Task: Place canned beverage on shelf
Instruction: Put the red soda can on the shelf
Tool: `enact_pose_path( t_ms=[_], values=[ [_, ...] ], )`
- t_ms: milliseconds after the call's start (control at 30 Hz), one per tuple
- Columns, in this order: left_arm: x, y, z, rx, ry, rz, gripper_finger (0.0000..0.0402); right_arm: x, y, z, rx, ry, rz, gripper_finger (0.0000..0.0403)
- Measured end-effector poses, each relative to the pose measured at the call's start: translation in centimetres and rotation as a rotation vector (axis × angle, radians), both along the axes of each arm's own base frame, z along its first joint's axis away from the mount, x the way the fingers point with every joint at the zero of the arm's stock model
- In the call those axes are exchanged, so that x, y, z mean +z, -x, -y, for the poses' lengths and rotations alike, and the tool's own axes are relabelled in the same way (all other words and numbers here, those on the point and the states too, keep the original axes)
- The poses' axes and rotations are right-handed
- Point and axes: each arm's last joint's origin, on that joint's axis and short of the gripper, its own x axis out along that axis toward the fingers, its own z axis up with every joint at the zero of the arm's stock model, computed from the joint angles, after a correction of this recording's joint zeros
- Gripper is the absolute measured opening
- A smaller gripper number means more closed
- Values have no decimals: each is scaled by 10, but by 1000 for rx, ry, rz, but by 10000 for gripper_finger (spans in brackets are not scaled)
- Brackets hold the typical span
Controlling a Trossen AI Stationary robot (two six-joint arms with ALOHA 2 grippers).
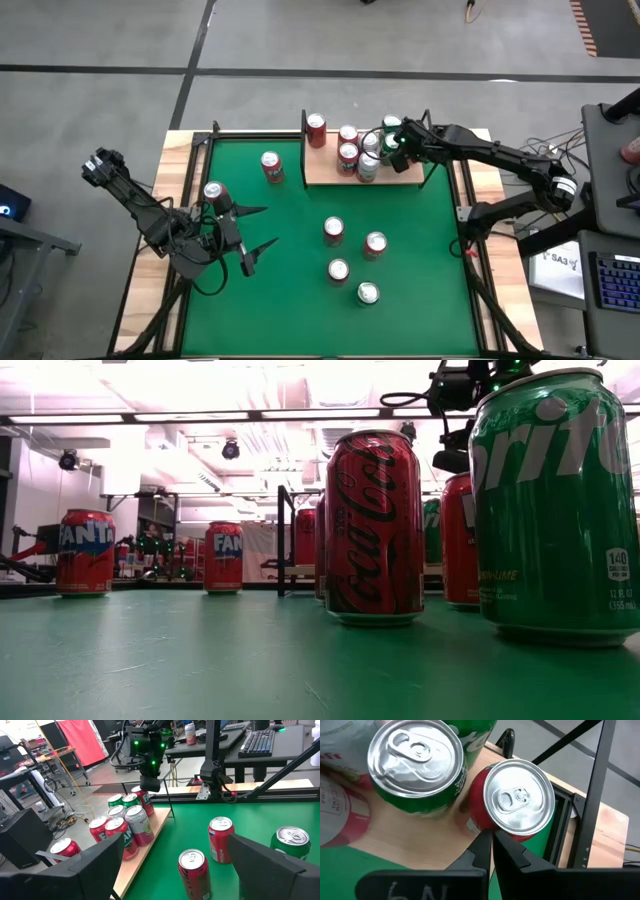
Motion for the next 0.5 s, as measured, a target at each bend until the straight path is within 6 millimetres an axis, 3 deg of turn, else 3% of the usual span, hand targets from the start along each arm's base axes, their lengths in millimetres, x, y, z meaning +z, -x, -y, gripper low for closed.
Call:
enact_pose_path(
  t_ms=[500],
  values=[
    [0, 0, 0, 0, 0, 0, 335, 1, -1, 1, 4, 18, -1, 9]
  ],
)
